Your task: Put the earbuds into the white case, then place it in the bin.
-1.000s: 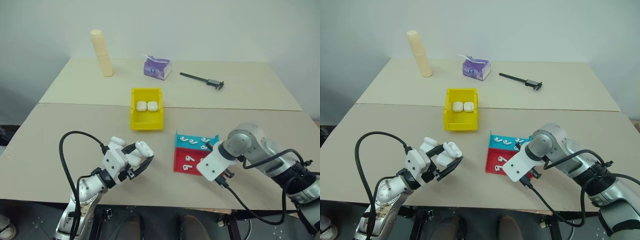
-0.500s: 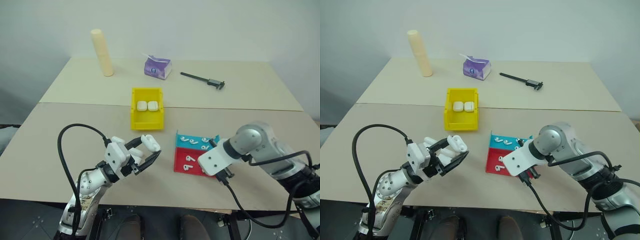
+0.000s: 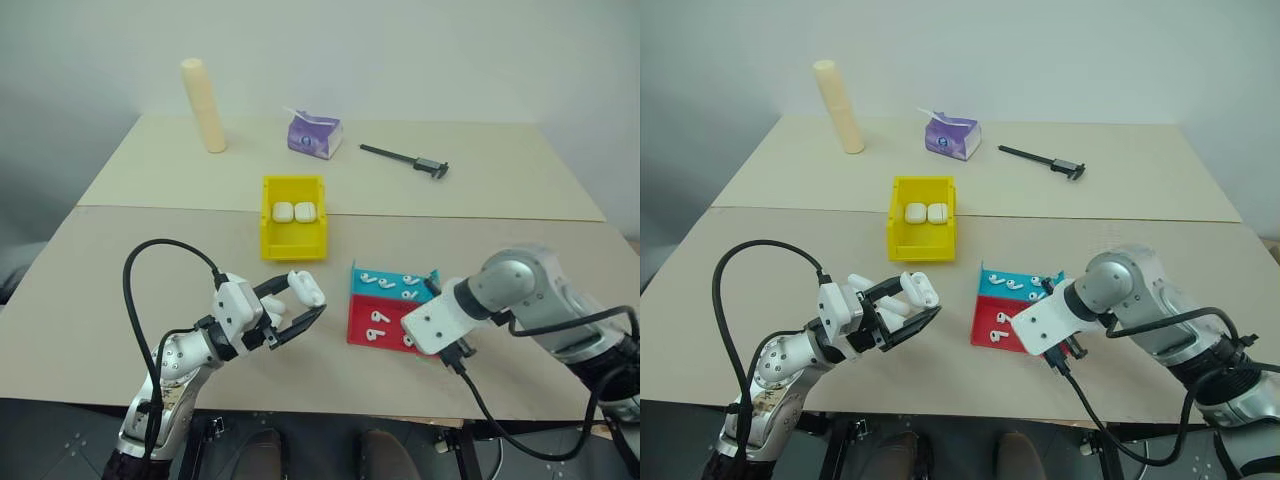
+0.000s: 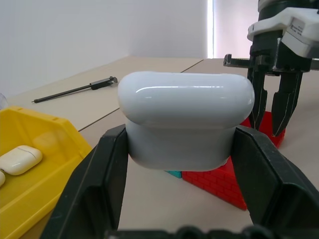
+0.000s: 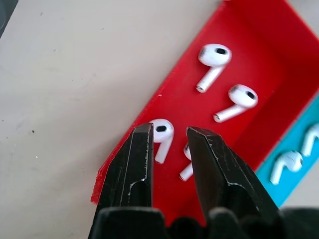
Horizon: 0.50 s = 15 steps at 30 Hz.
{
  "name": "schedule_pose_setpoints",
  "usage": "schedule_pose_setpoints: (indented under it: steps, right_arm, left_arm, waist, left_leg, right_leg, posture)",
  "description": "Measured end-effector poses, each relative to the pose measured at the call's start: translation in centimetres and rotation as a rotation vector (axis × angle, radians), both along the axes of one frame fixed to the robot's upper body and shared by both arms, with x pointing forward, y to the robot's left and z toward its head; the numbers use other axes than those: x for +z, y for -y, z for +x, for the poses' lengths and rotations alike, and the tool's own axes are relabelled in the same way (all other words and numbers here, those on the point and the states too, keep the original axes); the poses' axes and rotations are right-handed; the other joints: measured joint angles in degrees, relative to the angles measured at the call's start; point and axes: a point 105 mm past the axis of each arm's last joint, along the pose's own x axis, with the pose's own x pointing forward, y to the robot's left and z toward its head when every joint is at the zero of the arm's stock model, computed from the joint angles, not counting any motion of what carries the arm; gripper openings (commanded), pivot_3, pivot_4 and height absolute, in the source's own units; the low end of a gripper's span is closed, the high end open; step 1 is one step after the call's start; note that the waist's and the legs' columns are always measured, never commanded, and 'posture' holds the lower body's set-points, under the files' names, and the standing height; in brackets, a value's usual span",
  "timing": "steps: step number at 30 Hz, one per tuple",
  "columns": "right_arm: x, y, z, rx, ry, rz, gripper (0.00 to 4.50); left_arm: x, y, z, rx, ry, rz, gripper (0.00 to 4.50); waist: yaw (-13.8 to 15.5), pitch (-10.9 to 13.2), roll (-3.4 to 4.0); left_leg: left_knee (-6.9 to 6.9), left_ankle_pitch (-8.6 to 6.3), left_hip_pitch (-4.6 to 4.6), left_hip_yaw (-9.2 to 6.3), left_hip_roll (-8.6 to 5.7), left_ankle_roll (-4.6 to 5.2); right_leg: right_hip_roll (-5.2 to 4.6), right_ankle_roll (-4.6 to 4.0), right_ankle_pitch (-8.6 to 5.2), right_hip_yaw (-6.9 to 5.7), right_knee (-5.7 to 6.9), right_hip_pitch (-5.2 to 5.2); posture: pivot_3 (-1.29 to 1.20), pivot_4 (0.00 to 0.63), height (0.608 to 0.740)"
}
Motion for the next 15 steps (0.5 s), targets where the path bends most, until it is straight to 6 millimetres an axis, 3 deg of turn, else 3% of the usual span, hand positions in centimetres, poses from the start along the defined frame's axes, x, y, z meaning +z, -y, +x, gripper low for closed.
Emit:
schedule_pose_setpoints:
  steps: [4, 9, 15]
  right_arm:
    - [0.2, 0.0, 0.4, 0.07, 0.039, -0.022, 1.39]
    - [0.4, 0.2, 0.6, 0.097, 0.045, -0.038, 2.54]
    - [0.6, -0.3, 0.7, 0.102, 0.042, -0.027, 2.54]
  left_arm:
    - [-0.5, -0.2, -0.1, 0.017, -0.019, -0.003, 2.78]
    - [-1.2, -0.5, -0.2, 0.055, -0.044, -0.003, 2.78]
    - [-1.0, -0.4, -0.3, 0.067, -0.036, -0.009, 2.78]
  waist:
    - [-0.04, 0.0, 0.0]
    - [0.03, 0.0, 0.0]
    - [0.0, 0.0, 0.0]
  left_leg:
    - [0.0, 0.0, 0.0, 0.01, 0.01, 0.0]
    - [0.0, 0.0, 0.0, 0.0, 0.01, 0.0]
    - [0.0, 0.0, 0.0, 0.0, 0.02, 0.0]
  right_leg:
    - [0.01, 0.0, 0.0, 0.0, 0.0, -0.01]
    - [-0.01, 0.0, 0.0, 0.0, 0.0, 0.0]
    - [-0.01, 0.0, 0.0, 0.0, 0.0, 0.0]
  posture:
    - [0.0, 0.15, 0.74]
    - [0.0, 0.15, 0.74]
    - [0.0, 0.15, 0.74]
